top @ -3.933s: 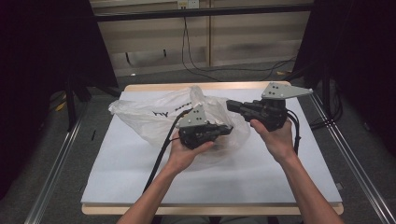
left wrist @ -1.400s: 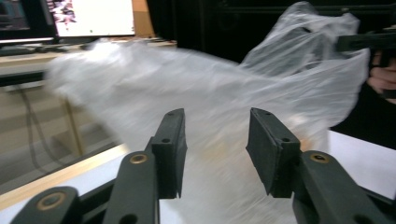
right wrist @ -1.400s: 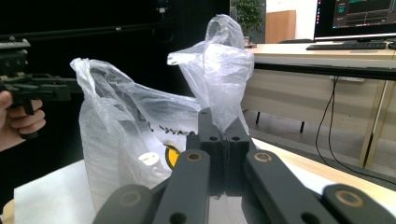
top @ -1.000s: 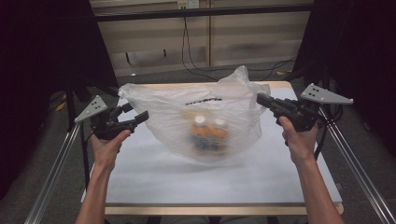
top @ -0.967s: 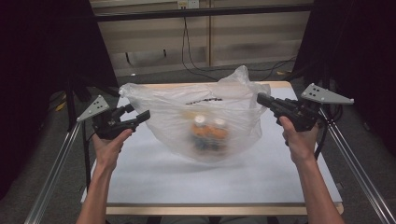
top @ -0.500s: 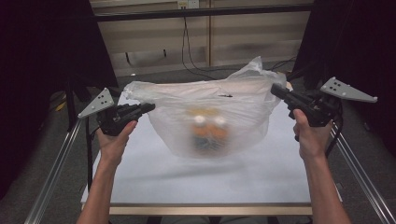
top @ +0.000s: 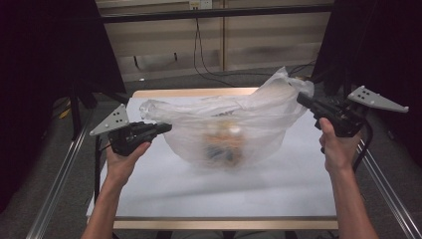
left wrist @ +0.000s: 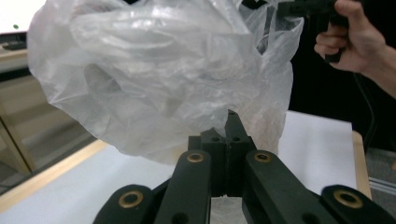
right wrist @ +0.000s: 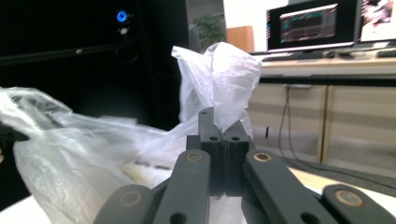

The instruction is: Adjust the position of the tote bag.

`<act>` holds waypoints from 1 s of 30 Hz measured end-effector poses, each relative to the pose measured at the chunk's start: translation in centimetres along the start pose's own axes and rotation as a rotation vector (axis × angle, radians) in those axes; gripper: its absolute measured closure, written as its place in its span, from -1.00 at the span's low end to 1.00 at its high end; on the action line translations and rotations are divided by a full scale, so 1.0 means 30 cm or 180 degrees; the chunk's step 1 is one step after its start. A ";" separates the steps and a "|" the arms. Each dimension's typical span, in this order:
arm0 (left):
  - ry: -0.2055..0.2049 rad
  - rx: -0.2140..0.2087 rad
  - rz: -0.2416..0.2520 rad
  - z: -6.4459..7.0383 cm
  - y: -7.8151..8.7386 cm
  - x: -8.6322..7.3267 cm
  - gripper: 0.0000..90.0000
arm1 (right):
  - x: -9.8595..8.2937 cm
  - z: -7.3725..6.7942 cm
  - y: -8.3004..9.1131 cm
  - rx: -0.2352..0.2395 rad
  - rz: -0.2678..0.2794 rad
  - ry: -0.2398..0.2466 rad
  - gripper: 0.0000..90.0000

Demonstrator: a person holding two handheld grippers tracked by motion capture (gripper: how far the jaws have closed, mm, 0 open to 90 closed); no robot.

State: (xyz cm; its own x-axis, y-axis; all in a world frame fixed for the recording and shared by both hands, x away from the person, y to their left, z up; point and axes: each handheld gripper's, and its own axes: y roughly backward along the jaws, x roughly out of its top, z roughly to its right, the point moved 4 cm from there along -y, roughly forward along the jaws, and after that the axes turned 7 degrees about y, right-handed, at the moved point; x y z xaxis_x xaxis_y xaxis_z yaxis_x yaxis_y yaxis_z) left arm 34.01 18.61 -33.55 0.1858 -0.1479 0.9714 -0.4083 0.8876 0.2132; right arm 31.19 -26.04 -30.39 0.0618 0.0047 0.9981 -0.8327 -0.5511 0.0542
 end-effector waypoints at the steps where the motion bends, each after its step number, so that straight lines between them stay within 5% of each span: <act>1: 0.0004 -0.0004 -0.0016 0.000 -0.003 -0.010 1.00 | -0.006 -0.005 -0.003 0.0017 -0.0017 0.0003 0.99; 30: 0.0257 0.0090 -0.0567 -0.081 -0.038 -0.197 1.00 | -0.162 -0.016 -0.056 0.0136 -0.0625 0.0044 0.97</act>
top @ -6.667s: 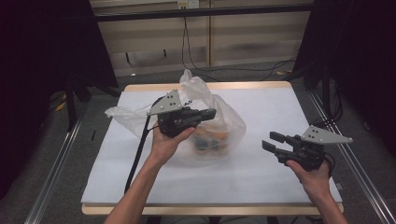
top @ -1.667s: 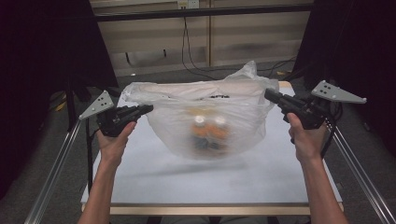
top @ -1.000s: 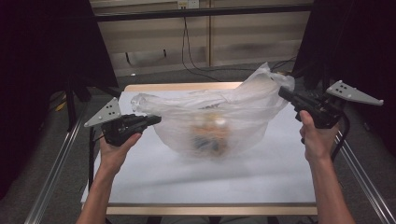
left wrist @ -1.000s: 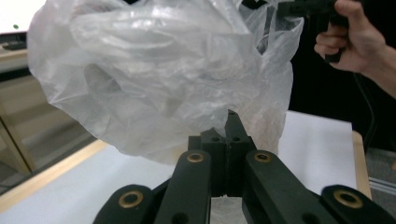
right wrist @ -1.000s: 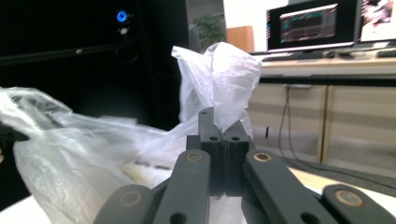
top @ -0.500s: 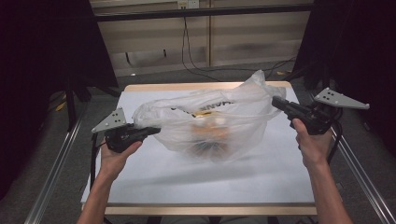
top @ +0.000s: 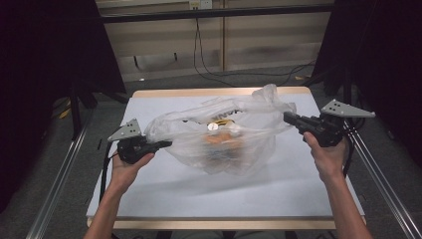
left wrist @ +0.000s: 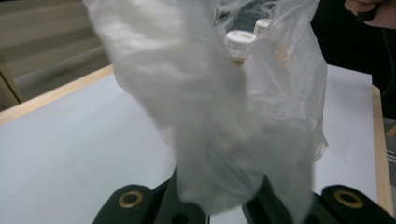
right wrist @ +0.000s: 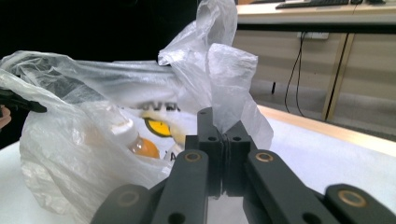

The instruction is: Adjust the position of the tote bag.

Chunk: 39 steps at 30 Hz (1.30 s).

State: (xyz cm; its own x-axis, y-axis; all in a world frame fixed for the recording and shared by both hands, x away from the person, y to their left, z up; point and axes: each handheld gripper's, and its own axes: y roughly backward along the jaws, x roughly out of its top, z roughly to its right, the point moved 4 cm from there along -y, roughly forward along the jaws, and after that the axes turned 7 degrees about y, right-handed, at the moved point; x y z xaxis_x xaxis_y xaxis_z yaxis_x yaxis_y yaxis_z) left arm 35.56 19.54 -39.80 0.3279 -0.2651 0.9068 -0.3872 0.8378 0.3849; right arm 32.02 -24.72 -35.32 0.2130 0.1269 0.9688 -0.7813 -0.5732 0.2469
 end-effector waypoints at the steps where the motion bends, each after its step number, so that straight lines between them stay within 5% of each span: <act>1: -0.0001 0.0005 -0.0024 -0.004 -0.003 -0.006 1.00 | -0.008 0.004 -0.002 -0.0003 -0.0028 0.0011 0.96; 39: 0.0105 0.0082 -0.0803 -0.059 -0.114 -0.192 1.00 | -0.333 0.059 -0.140 0.0097 -0.1096 -0.0148 0.98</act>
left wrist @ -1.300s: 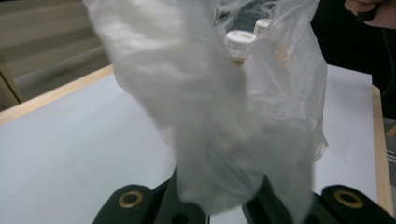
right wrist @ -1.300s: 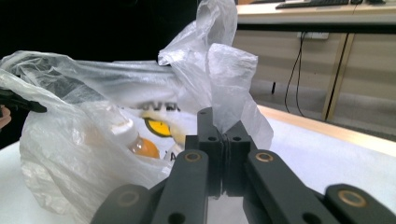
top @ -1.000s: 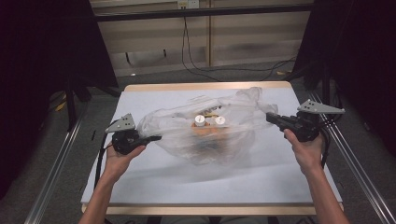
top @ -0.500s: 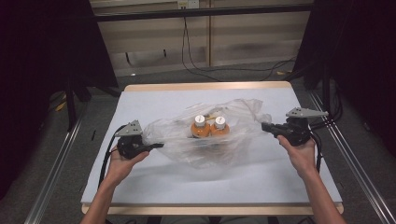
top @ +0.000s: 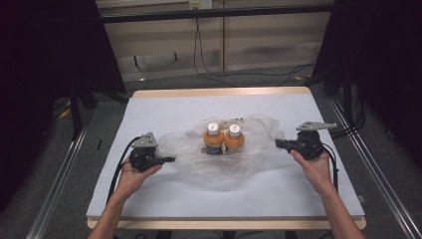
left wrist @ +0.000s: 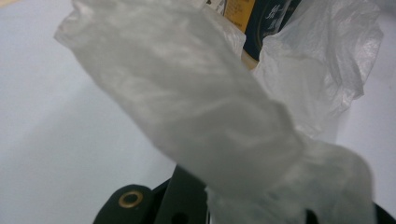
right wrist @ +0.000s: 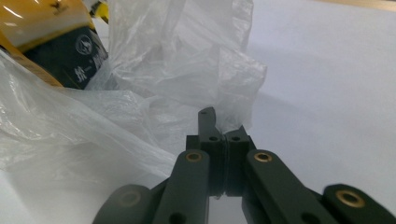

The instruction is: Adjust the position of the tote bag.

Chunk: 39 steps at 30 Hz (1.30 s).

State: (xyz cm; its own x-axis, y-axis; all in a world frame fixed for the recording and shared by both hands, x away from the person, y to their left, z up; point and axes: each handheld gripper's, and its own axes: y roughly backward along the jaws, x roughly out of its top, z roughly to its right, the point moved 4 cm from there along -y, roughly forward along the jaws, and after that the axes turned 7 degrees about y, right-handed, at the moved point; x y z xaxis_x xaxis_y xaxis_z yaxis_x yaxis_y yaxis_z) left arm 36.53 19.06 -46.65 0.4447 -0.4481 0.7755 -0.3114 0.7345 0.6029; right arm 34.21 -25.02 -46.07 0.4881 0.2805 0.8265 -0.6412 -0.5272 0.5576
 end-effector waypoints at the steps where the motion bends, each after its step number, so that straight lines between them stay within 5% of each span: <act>1: 0.0014 -0.0006 0.0003 -0.001 -0.006 -0.001 1.00 | -0.004 0.003 -0.003 -0.0045 -0.0032 0.0009 0.98; 15: 0.0062 0.0024 -0.0267 -0.028 -0.069 -0.045 1.00 | -0.055 0.015 -0.069 -0.0050 -0.0268 -0.0030 0.98; 24: 0.0079 0.0057 -0.0443 -0.040 -0.115 -0.080 1.00 | -0.122 0.012 -0.120 -0.0114 -0.0642 0.0129 0.98; 30: 0.0171 0.0003 -0.0387 -0.045 -0.109 -0.089 0.98 | -0.125 0.013 -0.119 -0.0106 -0.0608 0.0109 0.95; 34: 0.0182 0.0018 -0.0373 -0.053 -0.094 -0.096 0.78 | -0.126 0.012 -0.112 -0.0119 -0.0584 0.0129 0.62; 39: 0.0292 0.0082 -0.0255 -0.060 -0.061 -0.090 0.22 | -0.113 0.019 -0.094 -0.0049 -0.0353 0.0021 0.25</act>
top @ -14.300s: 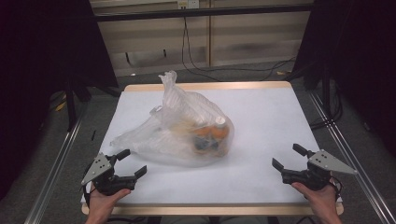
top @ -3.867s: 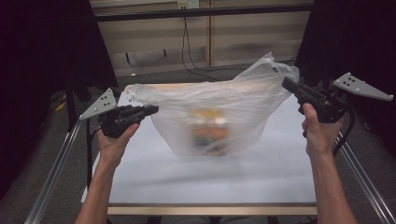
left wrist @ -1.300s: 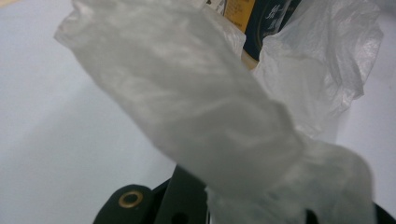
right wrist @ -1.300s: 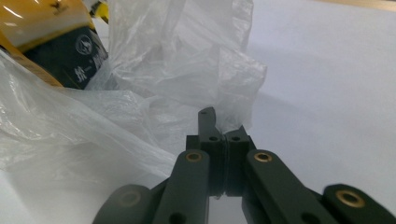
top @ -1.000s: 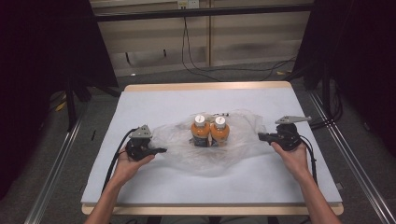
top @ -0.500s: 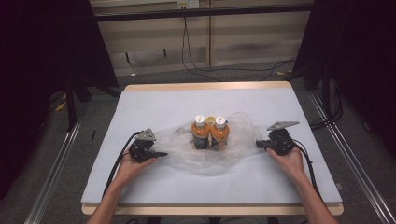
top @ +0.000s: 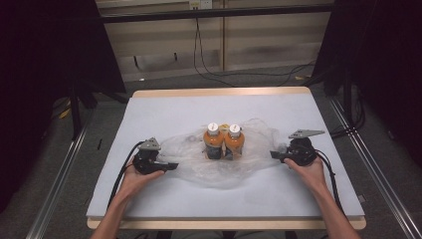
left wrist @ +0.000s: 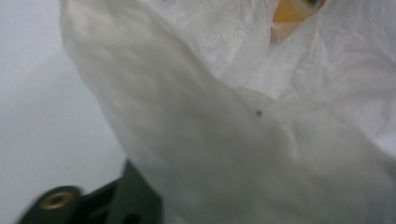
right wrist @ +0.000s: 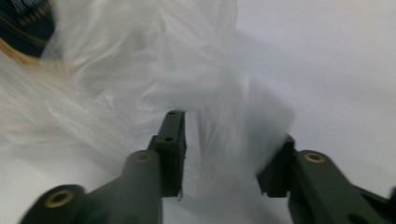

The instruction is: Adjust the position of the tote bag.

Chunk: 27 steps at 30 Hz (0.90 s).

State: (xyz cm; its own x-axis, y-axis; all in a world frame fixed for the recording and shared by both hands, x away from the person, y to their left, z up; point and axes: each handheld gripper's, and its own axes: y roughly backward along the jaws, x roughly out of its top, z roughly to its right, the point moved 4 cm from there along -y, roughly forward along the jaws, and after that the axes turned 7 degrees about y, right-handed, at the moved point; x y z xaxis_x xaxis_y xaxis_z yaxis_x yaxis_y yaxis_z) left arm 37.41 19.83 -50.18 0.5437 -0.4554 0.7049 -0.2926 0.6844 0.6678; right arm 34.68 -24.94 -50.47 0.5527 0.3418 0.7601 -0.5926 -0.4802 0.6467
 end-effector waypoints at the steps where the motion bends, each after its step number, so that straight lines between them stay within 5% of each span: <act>1: 0.0005 -0.0015 0.0028 0.000 0.010 0.004 0.10 | 0.006 -0.001 0.008 0.0013 0.0063 -0.0005 0.17; 7: 0.0148 -0.0025 0.0342 -0.004 0.073 0.037 -0.56 | 0.037 -0.007 0.052 0.0036 0.0320 0.0002 -0.22; 13: 0.0190 0.0003 0.0668 -0.013 0.158 0.070 -0.74 | 0.074 -0.020 0.092 0.0038 0.0521 0.0005 -0.41; 22: 0.0288 0.0106 0.1001 -0.010 0.283 0.107 -0.67 | 0.150 -0.035 0.187 0.0058 0.0804 0.0059 -0.47; 27: 0.0076 0.0216 0.0981 0.023 0.298 0.134 -0.61 | 0.188 -0.058 0.240 0.0071 0.0909 0.0166 -0.32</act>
State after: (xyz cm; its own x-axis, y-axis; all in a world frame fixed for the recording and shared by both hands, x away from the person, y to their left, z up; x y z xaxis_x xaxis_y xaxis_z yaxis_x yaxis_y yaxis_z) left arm 36.43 23.72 -41.22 0.4393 -0.2184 0.8714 -0.4980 0.7481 0.4385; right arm 32.51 -25.06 -41.40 0.3341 0.2310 0.9138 -0.7064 -0.5805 0.4050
